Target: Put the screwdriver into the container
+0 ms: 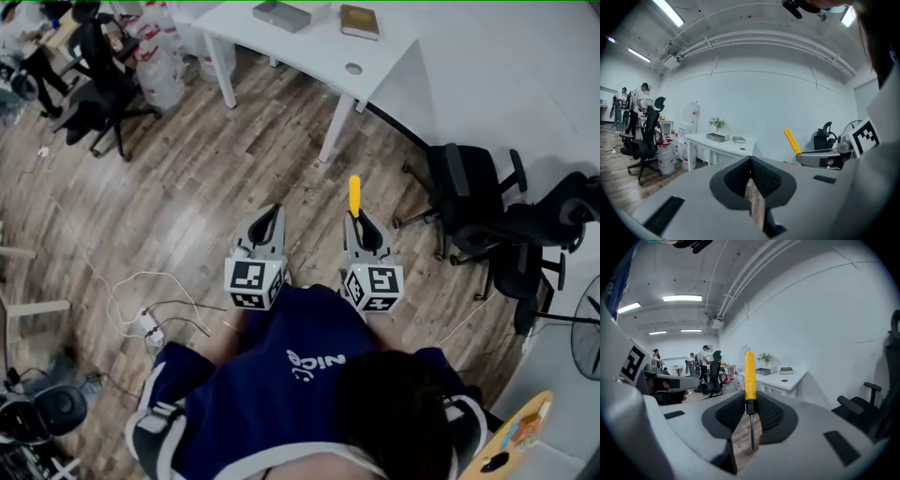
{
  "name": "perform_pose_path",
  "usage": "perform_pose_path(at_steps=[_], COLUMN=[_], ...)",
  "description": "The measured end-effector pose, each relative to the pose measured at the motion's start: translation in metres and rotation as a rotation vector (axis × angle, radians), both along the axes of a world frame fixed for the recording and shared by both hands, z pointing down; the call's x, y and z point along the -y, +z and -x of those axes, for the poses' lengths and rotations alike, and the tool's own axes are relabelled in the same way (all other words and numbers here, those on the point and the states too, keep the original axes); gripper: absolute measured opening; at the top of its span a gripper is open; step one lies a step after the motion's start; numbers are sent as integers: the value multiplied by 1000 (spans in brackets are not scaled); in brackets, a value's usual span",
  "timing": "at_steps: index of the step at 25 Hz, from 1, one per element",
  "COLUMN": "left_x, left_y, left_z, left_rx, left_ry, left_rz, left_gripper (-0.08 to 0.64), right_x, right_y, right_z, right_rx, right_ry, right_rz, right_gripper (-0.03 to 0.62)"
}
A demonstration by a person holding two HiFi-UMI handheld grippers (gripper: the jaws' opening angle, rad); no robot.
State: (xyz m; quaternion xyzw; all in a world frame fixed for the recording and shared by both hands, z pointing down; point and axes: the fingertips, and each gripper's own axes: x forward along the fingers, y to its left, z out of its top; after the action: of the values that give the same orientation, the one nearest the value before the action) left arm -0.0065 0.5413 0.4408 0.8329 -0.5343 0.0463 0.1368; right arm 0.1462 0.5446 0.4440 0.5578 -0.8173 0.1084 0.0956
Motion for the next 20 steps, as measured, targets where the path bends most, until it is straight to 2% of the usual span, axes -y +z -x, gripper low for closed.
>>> perform_pose_path(at_steps=[4,11,20], left_x=[15,42,126], left_y=[5,7,24], left_z=[12,15,9], left_rx=[8,25,60], left_ry=[13,46,19], left_rz=[4,-3,38], left_gripper=[17,17,17], right_x=[12,35,129], right_y=[1,14,33], right_z=[10,14,10], right_rx=[-10,6,26], right_ry=[9,27,-30], right_rz=[-16,14,33], right_gripper=[92,92,92])
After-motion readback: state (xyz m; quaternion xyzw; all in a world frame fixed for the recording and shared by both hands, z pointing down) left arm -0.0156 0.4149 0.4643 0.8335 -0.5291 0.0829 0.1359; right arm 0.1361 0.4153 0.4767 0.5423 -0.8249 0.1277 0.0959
